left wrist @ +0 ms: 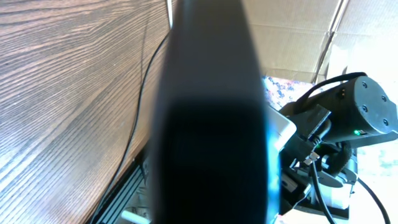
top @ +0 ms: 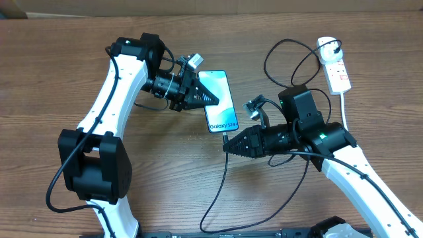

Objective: Plug charger to phone and switch on socket

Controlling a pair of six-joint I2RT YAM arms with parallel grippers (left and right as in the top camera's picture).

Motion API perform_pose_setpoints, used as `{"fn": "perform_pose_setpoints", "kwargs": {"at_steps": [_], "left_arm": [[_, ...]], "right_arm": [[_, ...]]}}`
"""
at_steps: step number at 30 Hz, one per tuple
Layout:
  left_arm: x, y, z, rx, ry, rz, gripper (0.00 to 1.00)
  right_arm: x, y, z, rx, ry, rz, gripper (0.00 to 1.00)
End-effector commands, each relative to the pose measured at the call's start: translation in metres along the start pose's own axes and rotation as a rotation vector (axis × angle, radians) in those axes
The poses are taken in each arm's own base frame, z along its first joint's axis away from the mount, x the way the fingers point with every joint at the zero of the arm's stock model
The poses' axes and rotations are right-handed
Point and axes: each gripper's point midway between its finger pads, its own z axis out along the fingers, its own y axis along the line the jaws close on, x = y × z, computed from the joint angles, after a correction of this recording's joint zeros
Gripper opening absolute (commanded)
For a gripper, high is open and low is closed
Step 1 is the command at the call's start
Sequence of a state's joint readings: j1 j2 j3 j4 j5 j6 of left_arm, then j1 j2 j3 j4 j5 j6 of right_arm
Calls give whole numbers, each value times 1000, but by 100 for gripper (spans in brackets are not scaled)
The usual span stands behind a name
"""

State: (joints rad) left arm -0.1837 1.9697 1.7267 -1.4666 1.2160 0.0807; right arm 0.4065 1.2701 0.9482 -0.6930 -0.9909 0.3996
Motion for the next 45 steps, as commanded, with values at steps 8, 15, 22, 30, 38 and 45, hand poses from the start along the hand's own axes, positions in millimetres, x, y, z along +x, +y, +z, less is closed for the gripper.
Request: {"fn": "perform_pose_setpoints", "kwargs": {"at_steps": [8, 15, 22, 30, 38, 45], "left_arm": [[-2, -11, -2, 47, -10, -3, 4], [-2, -8, -2, 29, -8, -4, 4], [-2, -9, -2, 34, -9, -4, 4], [-2, -9, -2, 33, -7, -6, 4], [0, -9, -1, 34, -3, -10, 4], [1, -9, -1, 34, 0, -13, 4]], "right_arm": [[-5, 14, -3, -28, -4, -39, 4], [-5, 14, -3, -28, -7, -43, 4], [-5, 14, -3, -28, -6, -41, 4], [-5, 13, -3, -28, -6, -40, 4], [-5, 13, -3, -27, -4, -34, 4], [-4, 13, -3, -27, -2, -31, 4]]}}
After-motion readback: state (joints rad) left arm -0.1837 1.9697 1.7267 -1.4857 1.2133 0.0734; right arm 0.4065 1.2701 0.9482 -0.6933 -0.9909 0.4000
